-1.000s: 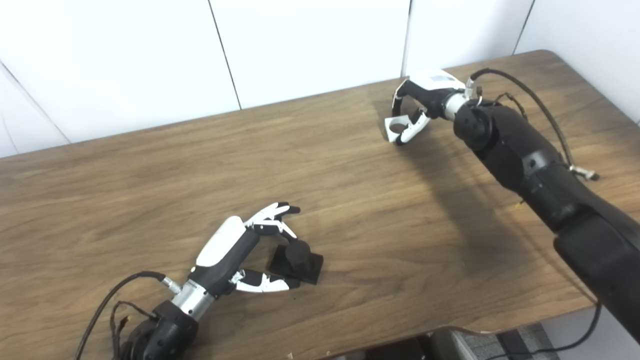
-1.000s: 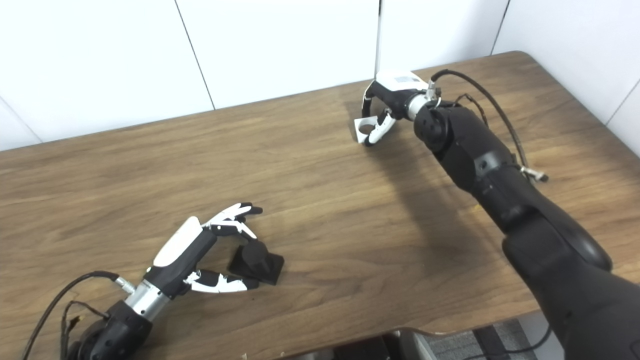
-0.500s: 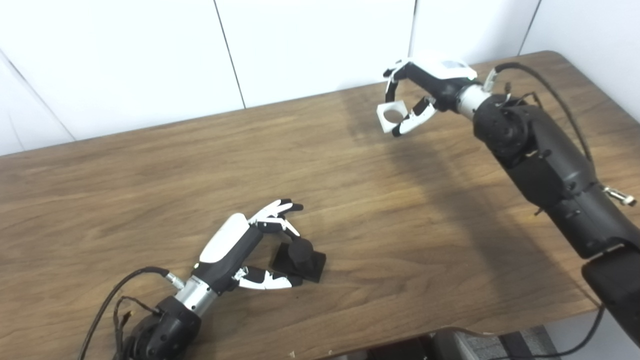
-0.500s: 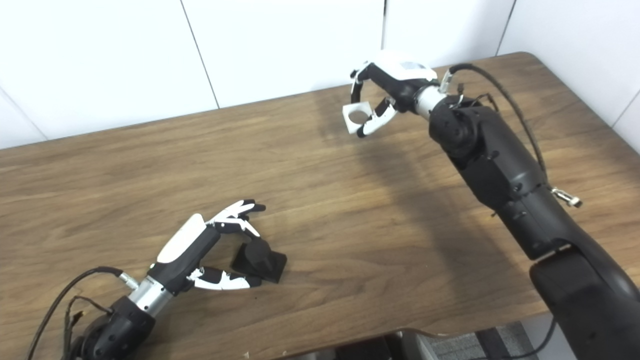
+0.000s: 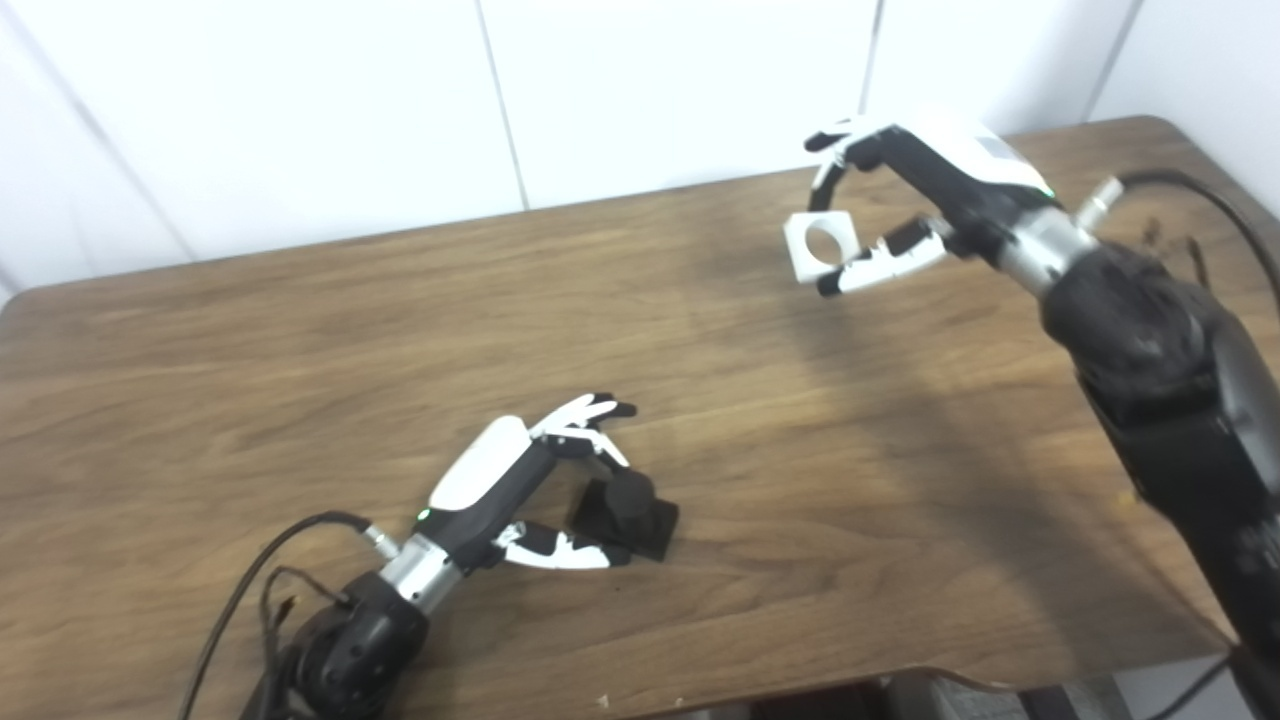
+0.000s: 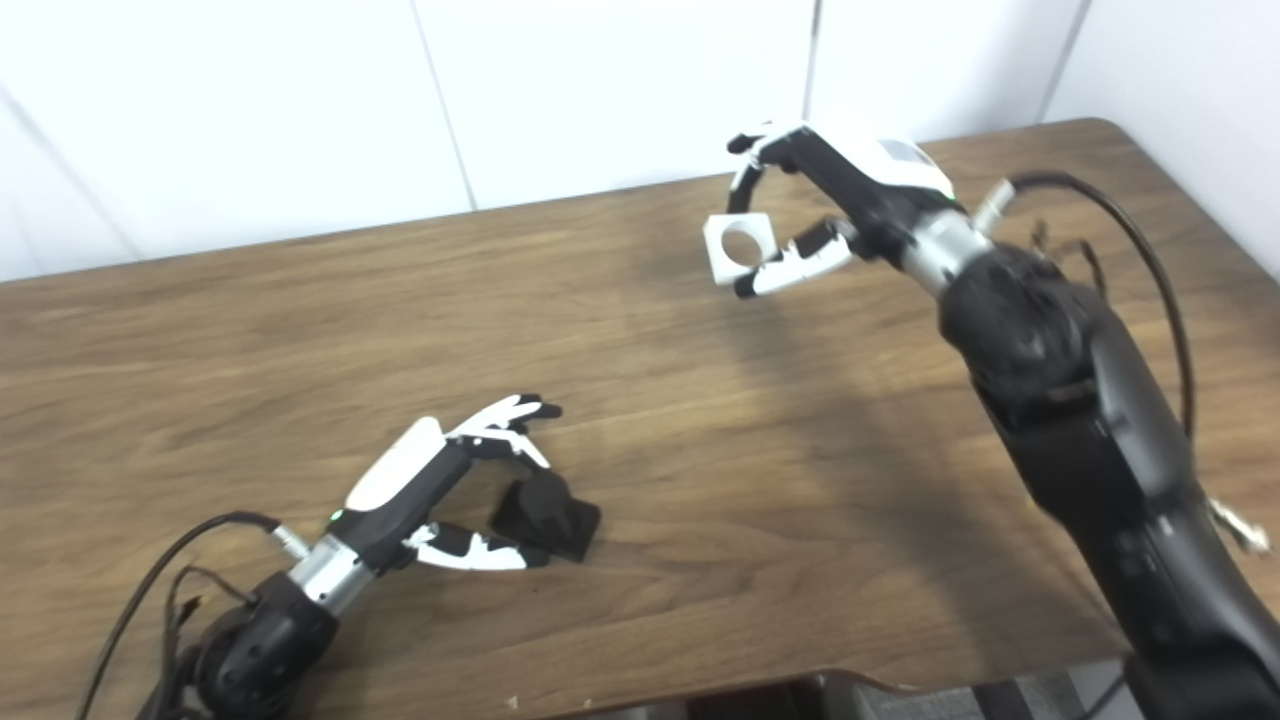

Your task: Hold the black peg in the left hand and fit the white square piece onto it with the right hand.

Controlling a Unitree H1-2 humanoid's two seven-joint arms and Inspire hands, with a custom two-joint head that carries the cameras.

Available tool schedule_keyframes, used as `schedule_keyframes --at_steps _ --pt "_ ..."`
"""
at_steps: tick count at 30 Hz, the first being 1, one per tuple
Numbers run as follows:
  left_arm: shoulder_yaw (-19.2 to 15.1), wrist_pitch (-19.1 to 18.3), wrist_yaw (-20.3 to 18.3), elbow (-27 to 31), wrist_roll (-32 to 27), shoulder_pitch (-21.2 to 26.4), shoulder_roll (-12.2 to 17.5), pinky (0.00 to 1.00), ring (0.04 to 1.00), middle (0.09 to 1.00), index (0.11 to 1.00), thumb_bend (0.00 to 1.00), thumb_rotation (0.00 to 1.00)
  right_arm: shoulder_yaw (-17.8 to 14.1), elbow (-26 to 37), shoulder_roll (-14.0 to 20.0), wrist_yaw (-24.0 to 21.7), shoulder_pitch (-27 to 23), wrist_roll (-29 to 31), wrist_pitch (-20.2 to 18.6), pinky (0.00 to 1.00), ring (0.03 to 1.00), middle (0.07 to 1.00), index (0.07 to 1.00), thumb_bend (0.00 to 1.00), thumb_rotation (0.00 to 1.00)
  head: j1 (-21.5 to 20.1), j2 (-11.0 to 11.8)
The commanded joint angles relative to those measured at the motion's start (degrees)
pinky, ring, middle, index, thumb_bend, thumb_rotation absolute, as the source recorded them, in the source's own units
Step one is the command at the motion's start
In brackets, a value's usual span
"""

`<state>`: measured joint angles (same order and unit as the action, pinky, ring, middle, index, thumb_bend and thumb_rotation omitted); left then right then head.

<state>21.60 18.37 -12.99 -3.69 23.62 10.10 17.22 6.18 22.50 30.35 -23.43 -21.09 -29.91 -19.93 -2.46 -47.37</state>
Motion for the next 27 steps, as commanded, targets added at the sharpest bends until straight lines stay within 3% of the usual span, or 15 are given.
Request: schedule_keyframes --at_steps 1,4,5,9,14,20,27 --pt "1.3 -4.1 -2.5 -4.1 2.7 -1.0 0.8 0.81 0.95 0.898 0.489 0.52 0.07 -0.9 6.0 -2.0 0.4 0.1 -1.4 -4.1 0.82 0.909 0.839 0.48 0.52 0.14 0.5 -0.2" --pt "1.4 -2.6 -1.7 -5.4 2.9 -0.6 0.7 0.8 0.943 0.894 0.489 0.52 0.07 -0.3 9.7 -4.1 0.3 2.3 -2.6 -6.2 0.83 0.91 0.839 0.481 0.52 0.14 1.2 -0.2" --pt "1.5 -2.5 -1.6 -5.6 3.0 -0.4 0.7 0.8 0.94 0.891 0.489 0.52 0.07 -0.1 10.7 -4.9 0.2 3.1 -2.6 -6.4 0.78 0.902 0.842 0.481 0.52 0.14 1.4 -0.2" --pt "1.9 -2.3 -1.4 -6.0 3.1 0.1 0.7 0.79 0.942 0.894 0.489 0.52 0.08 0.1 13.0 -7.7 0.5 5.3 -2.0 -6.6 0.77 0.904 0.848 0.48 0.52 0.14 2.4 -0.6" --pt "2.2 -5.2 -2.1 -4.4 3.9 0.1 0.4 0.81 0.951 0.902 0.49 0.52 0.08 1.2 14.6 -10.8 0.5 7.6 -2.9 -6.5 0.82 0.911 0.85 0.481 0.52 0.14 3.7 -0.9" --pt "2.4 -7.2 -2.6 -3.2 4.4 -0.1 0.0 0.83 0.959 0.908 0.49 0.52 0.08 2.1 15.9 -13.3 -0.2 8.9 -3.7 -6.7 0.8 0.908 0.85 0.48 0.52 0.14 4.4 -1.1" --pt "3.1 -9.5 -3.1 -1.6 4.9 -0.1 -0.2 0.84 0.962 0.911 0.49 0.52 0.08 4.3 16.8 -15.8 -2.0 9.9 -6.1 -6.9 0.84 0.918 0.848 0.479 0.52 0.14 5.0 -1.3"
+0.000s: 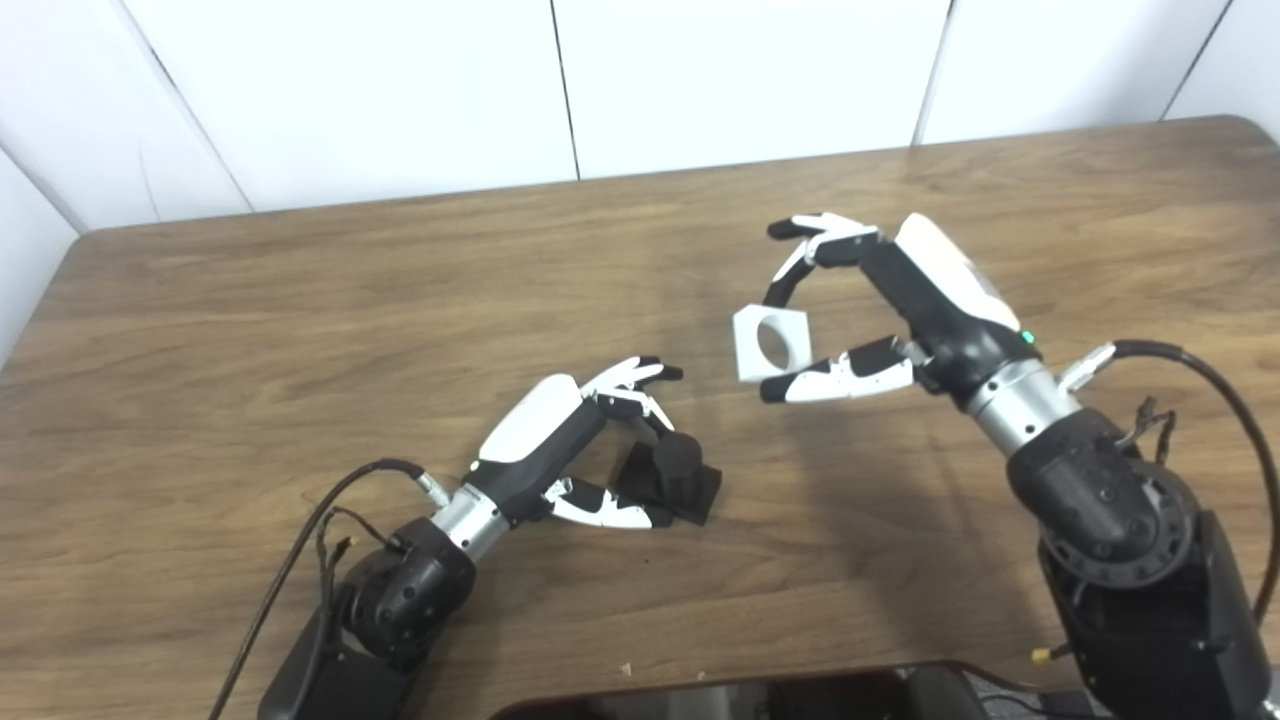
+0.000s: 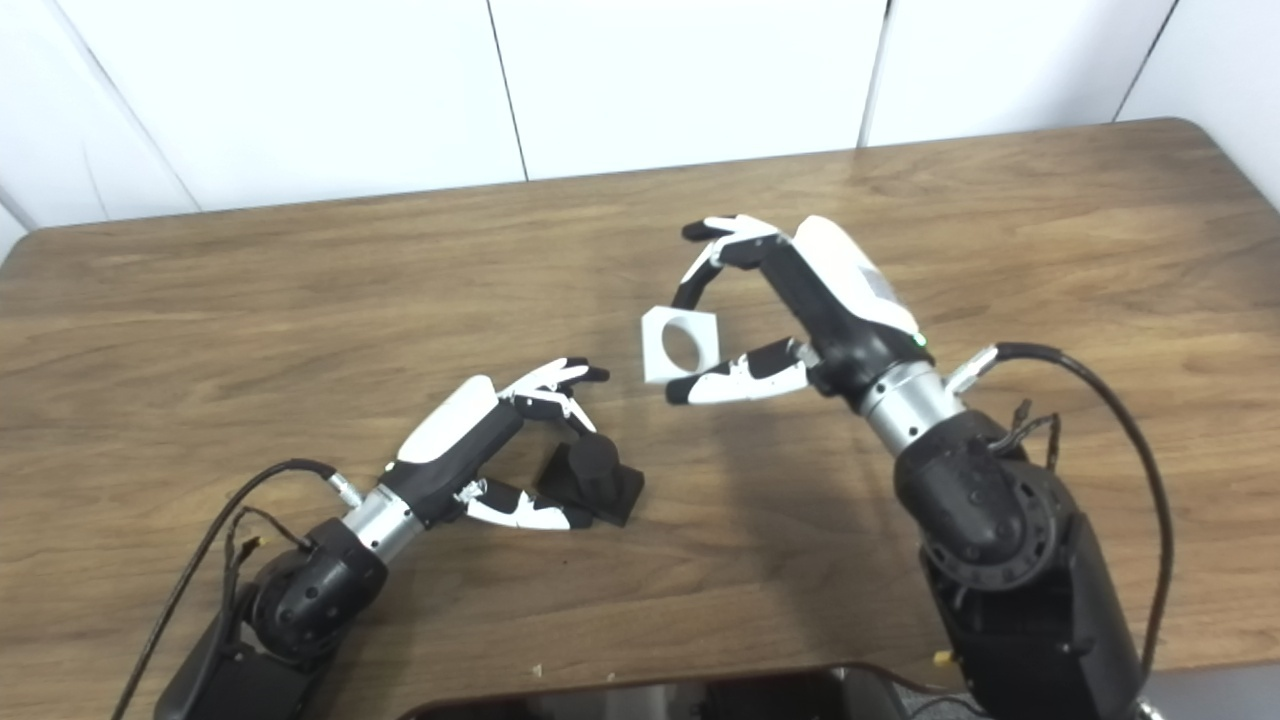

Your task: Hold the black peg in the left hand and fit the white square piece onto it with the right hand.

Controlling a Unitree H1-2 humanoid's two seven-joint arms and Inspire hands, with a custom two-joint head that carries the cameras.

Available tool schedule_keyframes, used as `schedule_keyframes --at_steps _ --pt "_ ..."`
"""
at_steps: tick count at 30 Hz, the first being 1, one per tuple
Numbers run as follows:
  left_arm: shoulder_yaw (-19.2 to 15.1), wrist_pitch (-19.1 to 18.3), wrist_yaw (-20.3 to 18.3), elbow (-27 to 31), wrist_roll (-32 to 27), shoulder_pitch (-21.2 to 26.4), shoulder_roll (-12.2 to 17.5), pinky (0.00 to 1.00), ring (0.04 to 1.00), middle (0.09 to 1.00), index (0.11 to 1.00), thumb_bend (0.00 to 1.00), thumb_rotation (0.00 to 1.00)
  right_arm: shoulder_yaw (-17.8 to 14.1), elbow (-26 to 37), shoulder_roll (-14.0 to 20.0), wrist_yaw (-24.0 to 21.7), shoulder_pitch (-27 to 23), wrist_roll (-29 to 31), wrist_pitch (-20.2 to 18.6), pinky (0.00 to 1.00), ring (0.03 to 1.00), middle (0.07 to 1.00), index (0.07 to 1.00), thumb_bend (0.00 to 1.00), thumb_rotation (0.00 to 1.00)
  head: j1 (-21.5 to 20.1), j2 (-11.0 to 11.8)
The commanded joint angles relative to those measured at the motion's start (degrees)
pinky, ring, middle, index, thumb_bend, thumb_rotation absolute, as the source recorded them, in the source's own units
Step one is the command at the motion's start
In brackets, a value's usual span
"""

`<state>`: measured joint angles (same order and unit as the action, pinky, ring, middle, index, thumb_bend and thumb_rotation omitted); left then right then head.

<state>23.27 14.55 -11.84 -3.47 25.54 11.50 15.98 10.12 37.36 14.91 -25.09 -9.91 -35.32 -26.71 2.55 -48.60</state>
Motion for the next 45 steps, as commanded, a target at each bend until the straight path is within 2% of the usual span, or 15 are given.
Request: schedule_keyframes --at_steps 1,4,7,16,28,45 --pt "1.5 -5.8 -4.2 -1.7 3.0 -1.4 1.1 0.84 0.963 0.911 0.49 0.52 0.08 0.8 1.9 -0.5 -0.7 -1.3 -0.9 0.0 0.86 0.917 0.847 0.479 0.52 0.14 0.0 -0.1" --pt "1.7 -5.7 -4.0 -2.1 2.9 -1.3 1.1 0.83 0.962 0.91 0.49 0.52 0.08 2.6 1.5 -0.3 -1.6 -1.5 -2.0 0.6 0.96 0.926 0.846 0.479 0.52 0.14 0.1 -0.1" --pt "1.7 -5.9 -4.2 -2.0 2.7 -1.3 1.1 0.83 0.963 0.911 0.49 0.52 0.08 4.7 1.1 0.0 -2.5 -2.3 -4.8 1.5 1.0 0.942 0.836 0.479 0.52 0.14 0.2 -0.2" --pt "2.1 -6.4 -4.2 -2.1 2.9 -1.1 1.0 0.84 0.968 0.912 0.49 0.52 0.08 7.6 -0.7 -0.2 -5.1 -5.8 -8.5 1.9 1.0 0.971 0.842 0.479 0.52 0.14 0.3 -0.2" --pt "3.0 -6.9 -4.1 -2.2 3.2 -0.6 0.8 0.85 0.968 0.912 0.49 0.52 0.08 8.5 -2.4 0.9 -10.4 -10.2 -7.3 1.7 1.0 0.941 0.837 0.478 0.52 0.14 0.6 -0.4" --pt "3.1 -7.1 -3.9 -2.1 3.2 -0.5 0.8 0.85 0.967 0.912 0.49 0.52 0.08 11.3 -3.0 5.9 -17.6 -15.4 -9.4 3.6 1.0 0.919 0.823 0.478 0.52 0.14 1.1 -1.0"
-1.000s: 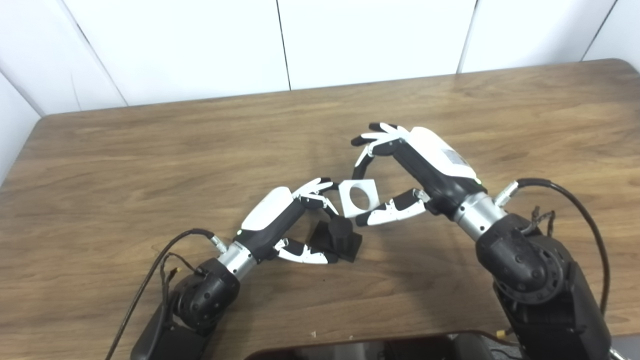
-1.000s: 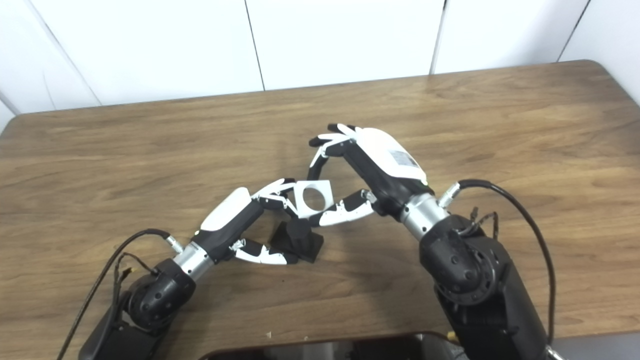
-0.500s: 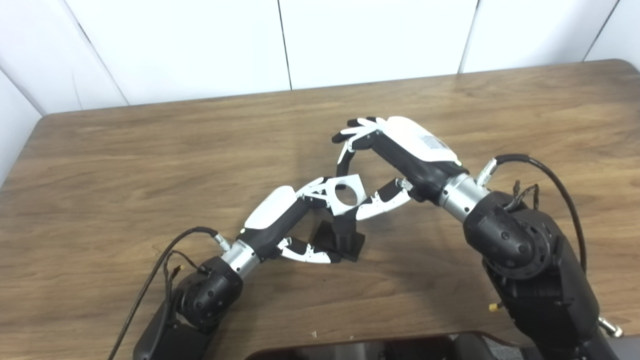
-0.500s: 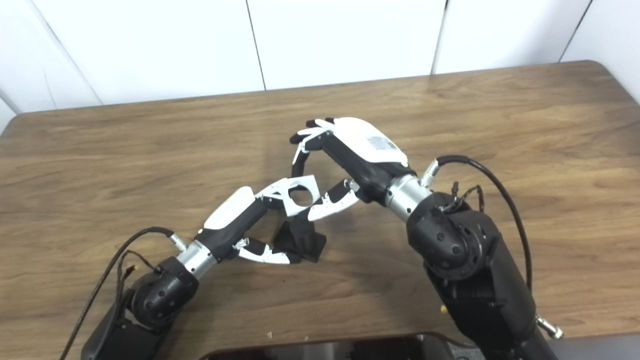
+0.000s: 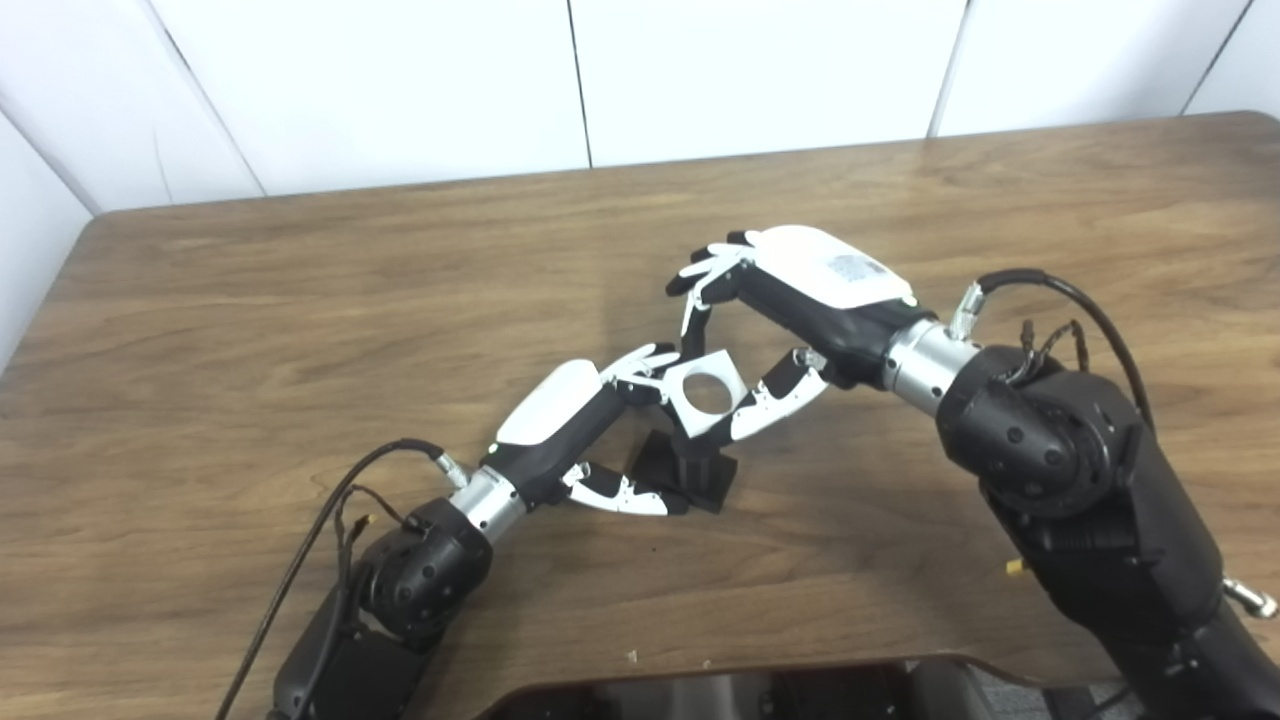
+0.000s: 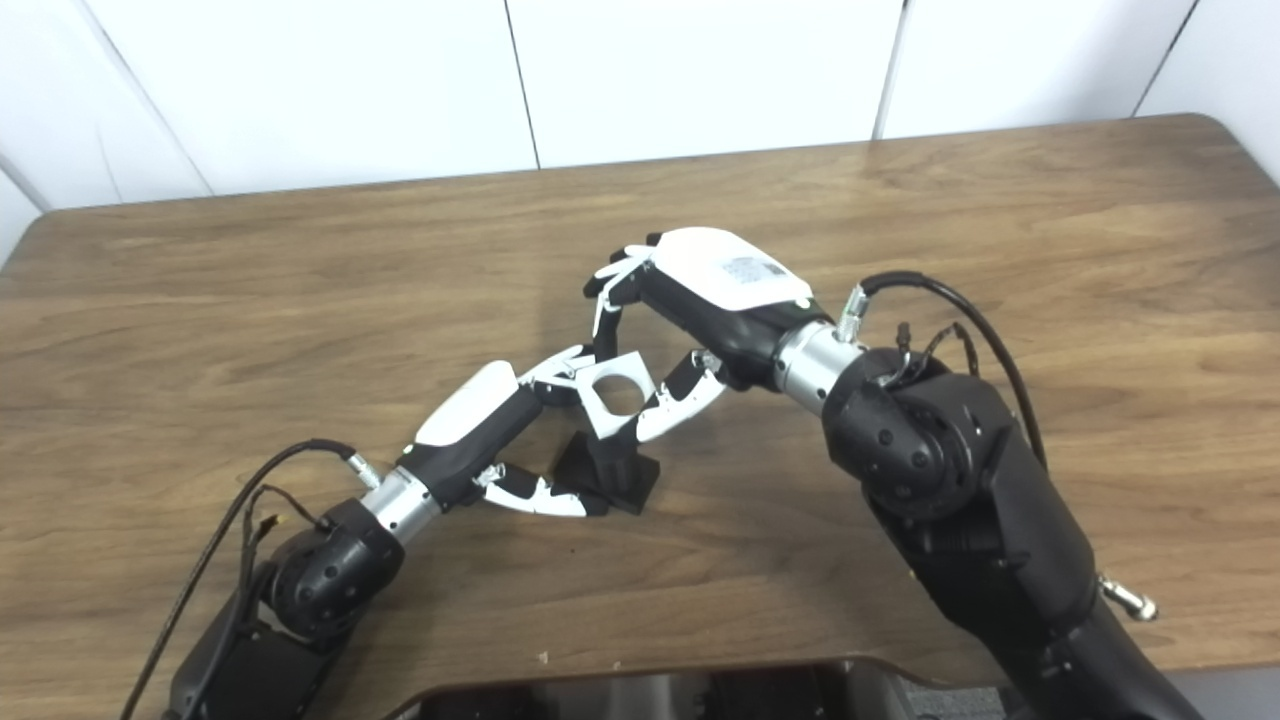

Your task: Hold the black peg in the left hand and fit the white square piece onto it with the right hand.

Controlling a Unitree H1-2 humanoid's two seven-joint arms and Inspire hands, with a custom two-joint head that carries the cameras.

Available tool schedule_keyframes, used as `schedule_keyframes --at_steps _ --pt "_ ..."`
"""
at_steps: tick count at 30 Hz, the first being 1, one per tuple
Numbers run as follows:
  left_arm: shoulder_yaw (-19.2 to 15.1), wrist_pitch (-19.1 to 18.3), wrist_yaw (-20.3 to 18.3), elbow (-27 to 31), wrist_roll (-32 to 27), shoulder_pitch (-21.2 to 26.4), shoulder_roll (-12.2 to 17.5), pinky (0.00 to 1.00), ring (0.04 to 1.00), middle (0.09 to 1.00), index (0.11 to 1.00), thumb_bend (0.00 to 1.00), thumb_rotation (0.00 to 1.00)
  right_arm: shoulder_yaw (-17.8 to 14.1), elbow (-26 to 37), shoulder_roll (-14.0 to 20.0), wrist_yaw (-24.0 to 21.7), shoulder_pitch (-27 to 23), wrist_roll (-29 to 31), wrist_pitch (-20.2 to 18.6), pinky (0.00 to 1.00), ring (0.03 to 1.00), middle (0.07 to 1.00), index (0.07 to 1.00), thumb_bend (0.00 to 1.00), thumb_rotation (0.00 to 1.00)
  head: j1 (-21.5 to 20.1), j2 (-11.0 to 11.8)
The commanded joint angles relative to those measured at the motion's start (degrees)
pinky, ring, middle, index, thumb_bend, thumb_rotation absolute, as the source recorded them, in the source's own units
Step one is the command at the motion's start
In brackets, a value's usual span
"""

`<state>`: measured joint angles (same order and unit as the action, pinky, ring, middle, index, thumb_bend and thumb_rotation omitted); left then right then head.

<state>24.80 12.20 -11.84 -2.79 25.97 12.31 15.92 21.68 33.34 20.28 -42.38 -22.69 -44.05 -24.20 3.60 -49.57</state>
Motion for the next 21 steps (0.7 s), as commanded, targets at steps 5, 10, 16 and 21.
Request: schedule_keyframes --at_steps 5,10,16,21 --pt "1.6 -4.8 -3.9 -2.9 2.7 -1.2 0.7 0.85 0.965 0.911 0.49 0.52 0.08 -0.3 1.2 0.8 -1.4 -2.2 -0.8 1.4 1.0 0.917 0.82 0.478 0.52 0.14 0.3 -0.4" --pt "1.5 -4.7 -3.7 -2.9 2.5 -1.1 0.6 0.84 0.966 0.911 0.49 0.52 0.08 -0.2 1.4 0.6 -2.1 -1.2 -1.0 0.6 1.0 0.923 0.826 0.479 0.52 0.14 0.6 -0.6" --pt "1.5 -4.4 -3.3 -3.3 2.7 -1.1 0.5 0.83 0.964 0.907 0.49 0.52 0.08 0.0 0.8 -0.4 -1.3 0.6 -0.7 0.8 1.0 0.931 0.834 0.479 0.52 0.14 1.2 -0.4" --pt "1.6 -4.9 -3.7 -2.9 3.0 -1.2 0.5 0.84 0.964 0.91 0.49 0.52 0.08 0.4 0.5 -1.5 -1.0 1.5 -0.7 0.9 1.0 0.934 0.836 0.479 0.52 0.14 1.4 -0.6"
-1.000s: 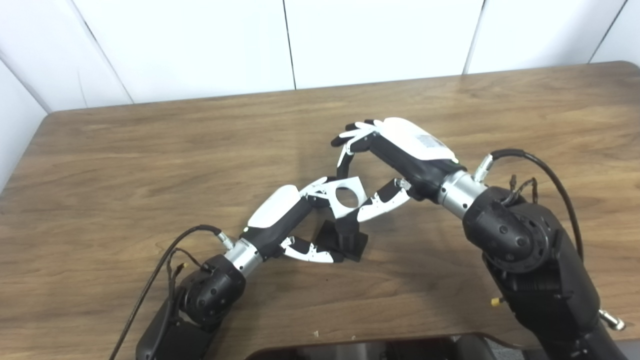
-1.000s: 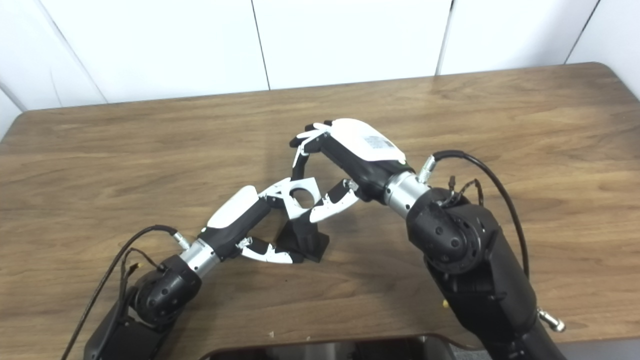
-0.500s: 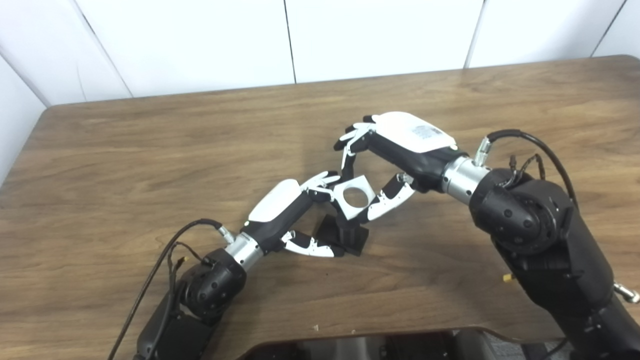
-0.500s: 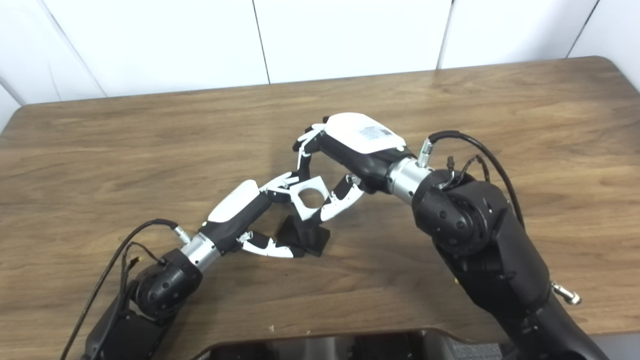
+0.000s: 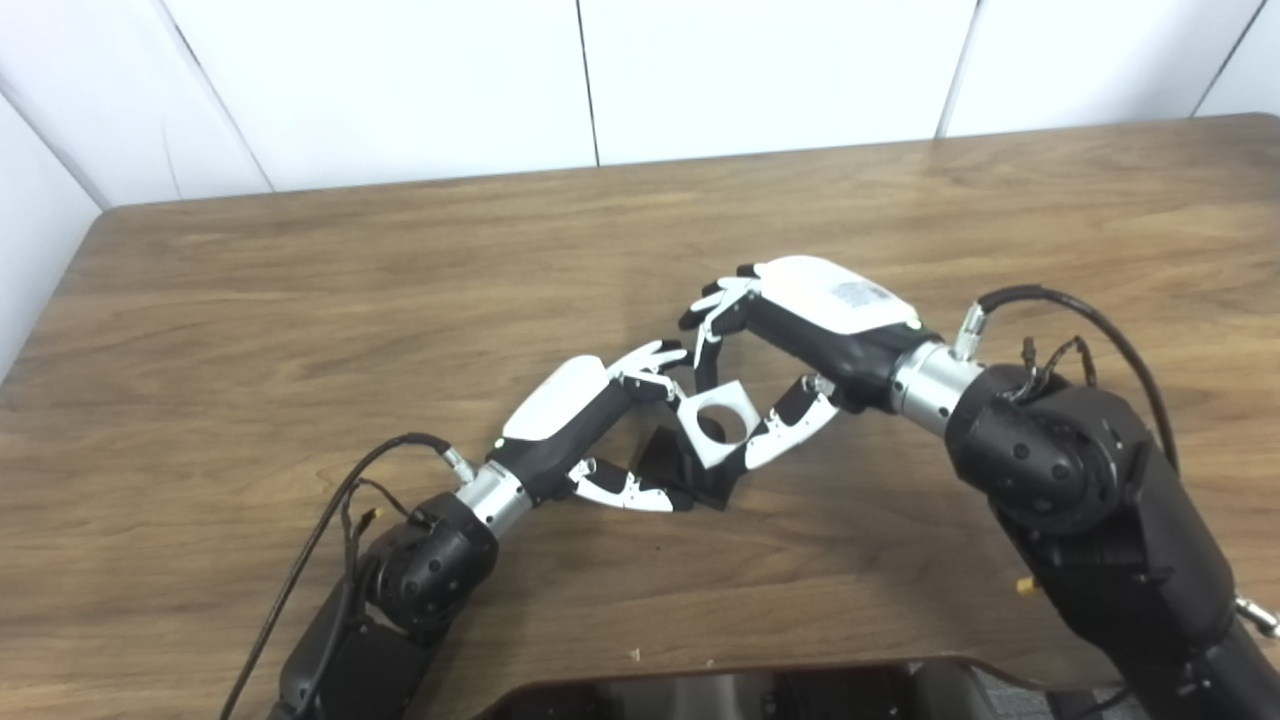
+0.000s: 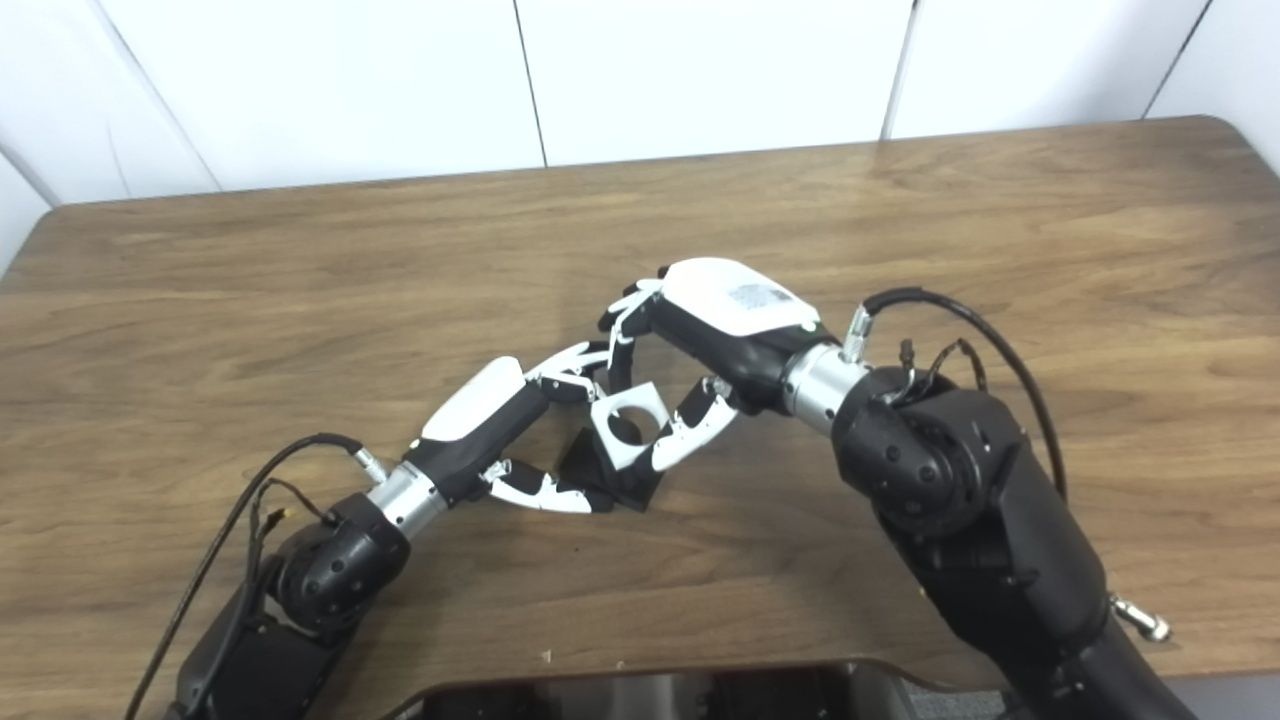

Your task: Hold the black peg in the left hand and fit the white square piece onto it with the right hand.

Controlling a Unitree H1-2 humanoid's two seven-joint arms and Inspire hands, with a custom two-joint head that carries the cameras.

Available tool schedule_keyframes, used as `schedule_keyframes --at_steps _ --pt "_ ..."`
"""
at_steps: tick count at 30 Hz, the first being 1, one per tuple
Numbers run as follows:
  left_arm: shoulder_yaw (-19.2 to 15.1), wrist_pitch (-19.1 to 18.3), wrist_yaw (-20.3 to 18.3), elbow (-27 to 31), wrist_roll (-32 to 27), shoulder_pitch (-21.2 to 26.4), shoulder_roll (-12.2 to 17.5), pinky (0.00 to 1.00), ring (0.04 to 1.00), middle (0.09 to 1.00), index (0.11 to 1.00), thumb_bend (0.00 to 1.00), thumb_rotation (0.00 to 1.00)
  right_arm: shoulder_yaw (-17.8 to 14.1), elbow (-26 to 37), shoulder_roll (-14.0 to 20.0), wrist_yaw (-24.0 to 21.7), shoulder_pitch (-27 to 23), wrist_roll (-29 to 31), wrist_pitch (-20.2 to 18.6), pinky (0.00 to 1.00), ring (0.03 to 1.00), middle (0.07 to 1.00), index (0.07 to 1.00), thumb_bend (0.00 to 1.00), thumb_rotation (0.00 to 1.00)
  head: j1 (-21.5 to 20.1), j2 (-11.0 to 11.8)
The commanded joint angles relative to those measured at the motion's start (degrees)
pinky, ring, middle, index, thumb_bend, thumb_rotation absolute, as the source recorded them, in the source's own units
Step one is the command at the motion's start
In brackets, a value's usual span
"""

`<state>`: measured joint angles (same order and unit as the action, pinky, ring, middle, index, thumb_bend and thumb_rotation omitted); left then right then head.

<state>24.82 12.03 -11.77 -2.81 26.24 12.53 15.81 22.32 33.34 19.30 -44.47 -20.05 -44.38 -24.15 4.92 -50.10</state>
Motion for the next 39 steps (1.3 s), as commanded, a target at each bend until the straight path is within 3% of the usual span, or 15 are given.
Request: schedule_keyframes --at_steps 1,17,32,39 --pt "1.6 -4.9 -3.8 -2.8 2.8 -1.4 0.6 0.85 0.966 0.912 0.49 0.52 0.08 -0.2 0.5 -0.8 1.0 -1.0 -0.4 0.6 1.0 0.936 0.838 0.479 0.52 0.14 0.1 0.0" --pt "1.5 -5.3 -4.0 -1.9 2.7 -1.8 0.8 0.85 0.966 0.912 0.49 0.52 0.08 0.9 -1.7 -3.5 2.7 0.4 -1.4 2.0 1.0 0.933 0.837 0.479 0.52 0.14 0.5 -0.2" --pt "1.6 -5.8 -4.4 -1.3 2.0 -2.0 1.4 0.85 0.968 0.912 0.49 0.52 0.08 0.1 -2.3 -2.5 3.8 0.2 -1.0 2.5 1.0 0.933 0.837 0.479 0.52 0.14 -0.3 -0.5" --pt "1.3 -4.1 -3.5 -2.1 1.0 -2.3 1.2 0.83 0.964 0.909 0.489 0.52 0.08 -1.0 -2.6 -1.7 4.1 0.4 -0.5 2.7 1.0 0.934 0.836 0.479 0.52 0.14 -0.2 -0.7"
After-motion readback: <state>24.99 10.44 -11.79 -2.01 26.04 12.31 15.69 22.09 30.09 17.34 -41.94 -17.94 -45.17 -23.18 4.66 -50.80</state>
